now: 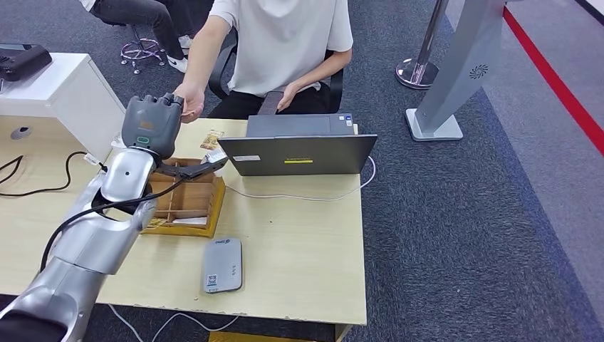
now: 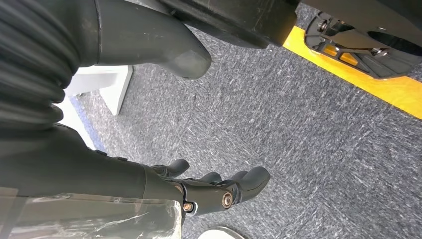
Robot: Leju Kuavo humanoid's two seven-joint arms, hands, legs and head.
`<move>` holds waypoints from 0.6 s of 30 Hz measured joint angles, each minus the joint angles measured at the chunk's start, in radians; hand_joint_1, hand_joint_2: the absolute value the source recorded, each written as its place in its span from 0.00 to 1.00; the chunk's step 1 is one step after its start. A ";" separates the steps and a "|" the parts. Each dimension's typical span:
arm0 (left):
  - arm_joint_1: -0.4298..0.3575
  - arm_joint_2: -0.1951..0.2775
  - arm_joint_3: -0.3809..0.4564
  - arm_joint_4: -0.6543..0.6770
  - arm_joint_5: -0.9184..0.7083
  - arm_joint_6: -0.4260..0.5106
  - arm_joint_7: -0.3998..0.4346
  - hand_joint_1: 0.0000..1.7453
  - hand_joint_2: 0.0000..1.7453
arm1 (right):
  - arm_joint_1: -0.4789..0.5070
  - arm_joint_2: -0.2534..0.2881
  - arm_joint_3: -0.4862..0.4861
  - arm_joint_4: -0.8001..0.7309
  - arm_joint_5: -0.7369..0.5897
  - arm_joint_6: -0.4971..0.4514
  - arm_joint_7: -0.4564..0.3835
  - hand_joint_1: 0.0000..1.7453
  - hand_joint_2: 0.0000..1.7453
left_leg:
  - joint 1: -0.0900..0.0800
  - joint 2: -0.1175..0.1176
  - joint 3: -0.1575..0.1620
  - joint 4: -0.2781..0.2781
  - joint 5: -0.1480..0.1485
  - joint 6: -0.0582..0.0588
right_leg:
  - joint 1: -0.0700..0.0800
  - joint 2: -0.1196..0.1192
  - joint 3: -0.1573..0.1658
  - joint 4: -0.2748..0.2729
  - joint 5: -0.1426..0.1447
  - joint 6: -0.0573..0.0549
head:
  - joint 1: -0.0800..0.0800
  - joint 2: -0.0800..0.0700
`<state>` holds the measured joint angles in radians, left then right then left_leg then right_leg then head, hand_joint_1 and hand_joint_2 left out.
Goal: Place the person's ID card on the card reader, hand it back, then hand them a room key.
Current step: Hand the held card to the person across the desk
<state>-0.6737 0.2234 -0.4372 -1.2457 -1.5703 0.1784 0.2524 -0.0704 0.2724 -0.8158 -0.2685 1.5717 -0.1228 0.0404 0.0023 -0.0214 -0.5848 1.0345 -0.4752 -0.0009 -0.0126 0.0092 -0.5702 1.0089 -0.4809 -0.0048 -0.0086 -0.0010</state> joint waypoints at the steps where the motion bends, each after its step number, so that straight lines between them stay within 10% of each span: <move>1: -0.003 -0.004 0.000 0.012 0.000 -0.001 0.001 0.00 1.00 | 0.000 0.000 0.000 0.000 0.000 0.000 0.000 0.00 1.00 | 0.000 0.000 0.000 0.000 0.000 0.000 | 0.000 0.000 0.000 0.000 0.000 0.000 | 0.000 0.000; 18: 0.083 -0.030 0.087 -0.031 0.026 0.054 -0.082 0.00 1.00 | 0.003 -0.002 -0.002 0.002 -0.012 -0.006 -0.002 0.00 1.00 | 0.000 0.001 -0.002 0.000 0.000 0.000 | 0.000 0.001 -0.001 0.001 0.000 0.000 | 0.000 0.000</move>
<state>-0.5906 0.1938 -0.3501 -1.2767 -1.5442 0.2324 0.1708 -0.0674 0.2705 -0.8181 -0.2668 1.5597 -0.1293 0.0382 0.0025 -0.0206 -0.5865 1.0341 -0.4754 -0.0010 -0.0126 0.0102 -0.5710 1.0096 -0.4811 -0.0049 -0.0081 -0.0010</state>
